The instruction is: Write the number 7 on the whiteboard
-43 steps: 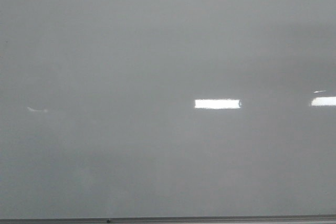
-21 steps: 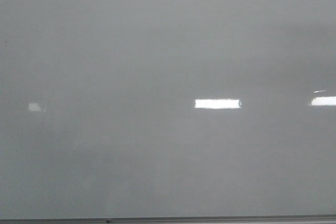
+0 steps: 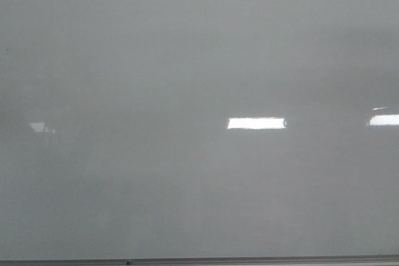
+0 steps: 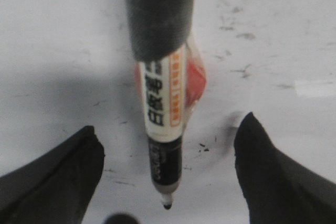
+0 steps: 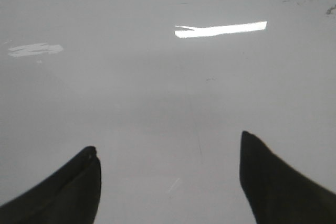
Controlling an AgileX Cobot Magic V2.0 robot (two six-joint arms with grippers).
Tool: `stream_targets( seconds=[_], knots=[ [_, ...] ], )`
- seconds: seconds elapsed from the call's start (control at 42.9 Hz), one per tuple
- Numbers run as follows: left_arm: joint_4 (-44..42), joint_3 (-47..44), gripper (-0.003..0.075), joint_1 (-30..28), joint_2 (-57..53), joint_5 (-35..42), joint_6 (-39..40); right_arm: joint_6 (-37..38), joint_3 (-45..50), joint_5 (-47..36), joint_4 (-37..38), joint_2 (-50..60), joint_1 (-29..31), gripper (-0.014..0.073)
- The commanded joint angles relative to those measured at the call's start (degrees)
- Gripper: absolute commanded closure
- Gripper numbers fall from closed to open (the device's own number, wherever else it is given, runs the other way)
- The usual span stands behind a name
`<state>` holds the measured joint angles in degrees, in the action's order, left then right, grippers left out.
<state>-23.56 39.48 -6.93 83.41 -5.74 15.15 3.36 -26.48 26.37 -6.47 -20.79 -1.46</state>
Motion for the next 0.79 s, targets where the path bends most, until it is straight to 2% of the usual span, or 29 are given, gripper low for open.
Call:
stream_targets(
  seconds=[0.0, 0.093, 0.28, 0.396, 0.49, 0.583, 0.769],
  knots=[
    [-0.03, 1.64, 0.0239, 0.27, -0.36, 4.76, 0.37, -0.09, -1.91, -4.18, -0.14, -0.89, -0.04, 0.0026],
    [-0.03, 1.64, 0.0313, 0.27, -0.07, 5.01, 0.37, -0.09, -1.91, -4.18, -0.14, -0.89, -0.04, 0.0026],
    [-0.03, 1.64, 0.0563, 0.27, -0.07, 5.74, 0.37, -0.09, -1.91, -4.18, -0.14, -0.89, -0.04, 0.0026],
    [-0.03, 1.64, 0.0668, 0.27, -0.07, 5.74, 0.37, -0.09, -1.91, -4.18, -0.14, -0.89, -0.04, 0.0026],
    [-0.03, 1.64, 0.0700, 0.27, -0.07, 5.42, 0.37, -0.09, -1.91, -4.18, -0.14, -0.89, -0.04, 0.0026],
    [0.54, 1.64, 0.0700, 0.27, -0.81, 2.97, 0.37, -0.09, -1.91, -4.18, -0.14, -0.89, -0.04, 0.0026],
    [9.54, 1.64, 0.0700, 2.53, -7.13, -9.12, 0.37, -0.09, -1.91, -4.09, -0.42, -0.89, -0.04, 0.0026]
  ],
)
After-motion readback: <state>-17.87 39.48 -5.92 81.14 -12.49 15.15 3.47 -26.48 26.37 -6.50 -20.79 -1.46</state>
